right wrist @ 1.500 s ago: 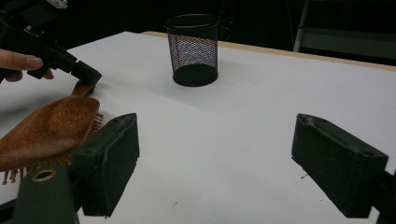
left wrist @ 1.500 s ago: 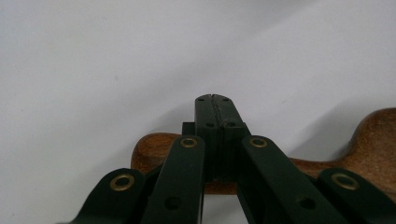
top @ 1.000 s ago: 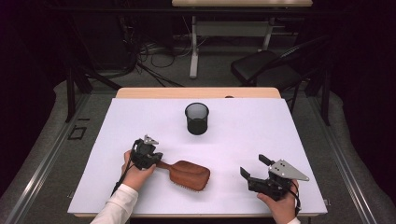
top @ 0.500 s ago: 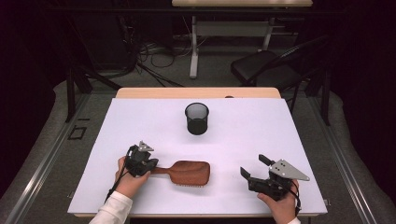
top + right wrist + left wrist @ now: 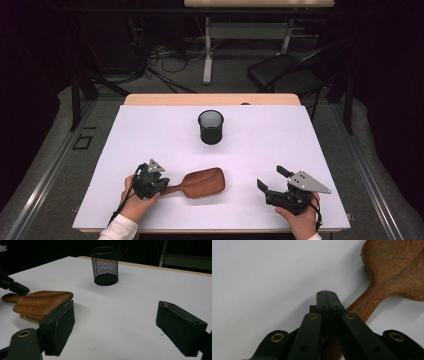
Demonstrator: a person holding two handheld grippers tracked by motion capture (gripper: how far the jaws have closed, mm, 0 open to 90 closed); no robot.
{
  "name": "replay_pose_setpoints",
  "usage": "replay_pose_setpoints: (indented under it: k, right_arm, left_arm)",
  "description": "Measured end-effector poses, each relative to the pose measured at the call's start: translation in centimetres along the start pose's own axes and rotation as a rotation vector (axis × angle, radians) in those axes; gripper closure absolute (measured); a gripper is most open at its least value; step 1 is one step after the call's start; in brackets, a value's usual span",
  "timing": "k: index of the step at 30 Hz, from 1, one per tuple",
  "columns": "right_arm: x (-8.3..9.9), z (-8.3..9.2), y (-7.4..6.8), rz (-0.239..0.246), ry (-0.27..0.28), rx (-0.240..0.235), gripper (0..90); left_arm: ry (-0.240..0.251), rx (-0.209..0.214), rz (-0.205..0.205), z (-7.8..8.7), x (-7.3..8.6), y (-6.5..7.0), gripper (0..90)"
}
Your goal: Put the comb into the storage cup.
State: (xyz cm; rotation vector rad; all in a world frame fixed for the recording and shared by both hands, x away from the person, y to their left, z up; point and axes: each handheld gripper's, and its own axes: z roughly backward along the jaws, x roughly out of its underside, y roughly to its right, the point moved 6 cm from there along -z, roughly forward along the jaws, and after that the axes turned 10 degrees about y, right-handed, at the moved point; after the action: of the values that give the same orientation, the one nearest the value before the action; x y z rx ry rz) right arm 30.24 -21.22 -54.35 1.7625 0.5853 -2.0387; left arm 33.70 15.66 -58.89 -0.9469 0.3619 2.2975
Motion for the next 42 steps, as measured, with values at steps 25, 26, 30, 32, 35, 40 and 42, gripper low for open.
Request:
replay_pose_setpoints:
  k: [25,26,30,32,35,40,42]
  right_arm:
    - [0.0,0.0,0.0,0.004,0.0,-0.002,15.0]
    - [0.0,0.0,0.0,0.005,0.0,-0.002,15.0]
    - [0.0,0.0,0.0,0.006,0.001,-0.002,15.0]
    - [0.0,0.1,0.0,0.003,-0.001,-0.002,15.0]
    - [0.0,0.0,0.0,0.003,0.002,-0.002,15.0]
    - [0.0,0.0,0.0,0.007,-0.001,-0.002,15.0]
    - [0.0,0.0,0.0,0.007,-0.001,-0.002,15.0]
  left_arm:
    - [-0.021,0.045,-0.041,1.4,1.6,2.6,89.4]
    - [-0.018,0.04,-0.045,1.4,1.6,2.7,89.3]
    - [-0.017,0.042,-0.047,1.4,1.7,2.9,89.1]
    - [-0.021,0.045,-0.046,1.5,1.8,2.9,89.0]
    - [-0.018,0.045,-0.05,1.6,1.9,3.0,88.8]
    - [-0.022,0.053,-0.057,1.7,2.0,3.4,88.6]
    - [-0.023,0.057,-0.057,1.7,2.1,3.5,88.5]
